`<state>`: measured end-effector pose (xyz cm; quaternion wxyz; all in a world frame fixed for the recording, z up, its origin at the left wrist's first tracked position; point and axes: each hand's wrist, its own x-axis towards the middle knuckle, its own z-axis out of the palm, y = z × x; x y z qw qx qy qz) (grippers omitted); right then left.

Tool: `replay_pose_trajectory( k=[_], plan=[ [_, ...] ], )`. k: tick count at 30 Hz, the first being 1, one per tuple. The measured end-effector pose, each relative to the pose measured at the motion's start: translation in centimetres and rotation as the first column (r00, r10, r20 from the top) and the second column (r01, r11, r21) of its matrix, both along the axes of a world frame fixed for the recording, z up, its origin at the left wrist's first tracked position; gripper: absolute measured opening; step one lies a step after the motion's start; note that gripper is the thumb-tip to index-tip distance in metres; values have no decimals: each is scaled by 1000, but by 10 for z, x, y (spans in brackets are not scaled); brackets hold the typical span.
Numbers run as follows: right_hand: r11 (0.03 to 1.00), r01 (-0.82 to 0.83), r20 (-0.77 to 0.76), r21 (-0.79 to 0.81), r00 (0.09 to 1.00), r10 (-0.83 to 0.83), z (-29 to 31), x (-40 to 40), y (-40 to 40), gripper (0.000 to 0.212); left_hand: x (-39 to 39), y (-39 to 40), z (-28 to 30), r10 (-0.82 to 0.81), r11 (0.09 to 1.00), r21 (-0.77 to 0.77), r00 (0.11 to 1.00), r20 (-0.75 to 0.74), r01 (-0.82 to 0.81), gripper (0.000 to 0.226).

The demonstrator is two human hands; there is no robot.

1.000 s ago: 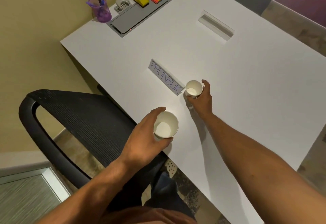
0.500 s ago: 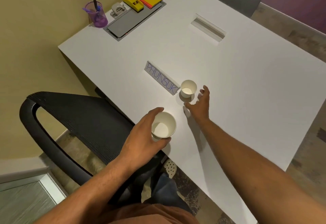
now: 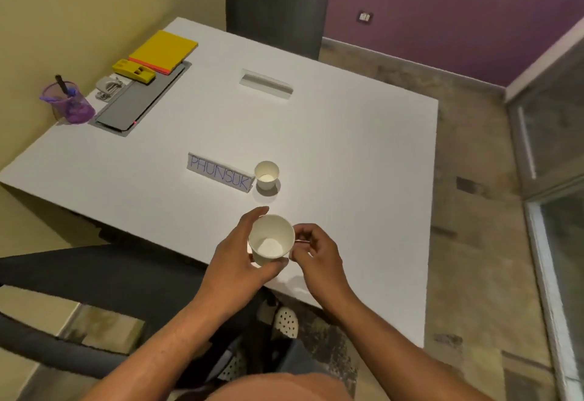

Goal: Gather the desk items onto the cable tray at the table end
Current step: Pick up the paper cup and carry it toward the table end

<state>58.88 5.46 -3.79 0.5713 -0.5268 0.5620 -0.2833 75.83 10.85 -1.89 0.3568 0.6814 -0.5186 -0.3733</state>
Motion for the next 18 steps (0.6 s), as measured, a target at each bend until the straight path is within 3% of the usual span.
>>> replay_pose_trajectory(
  k=[4,8,13,18],
  plan=[
    [998,56,99,-2,994,-56,39,-16,34,34,-10,9,9,-123,991,-61,991,-56,119,83],
    [993,104,59,-51,993,-101,58,-36,83,46,-32,21,17,-241,968,-106,962,-126,228,77],
    [923,368,62,-117,930,-363,66,-78,144,55,-88,42,23,-442,895,-148,883,-158,422,79],
    [827,524,30,-204,848,-530,74,-130,199,63,-154,66,26,-638,769,-153,759,-129,621,73]
  ],
)
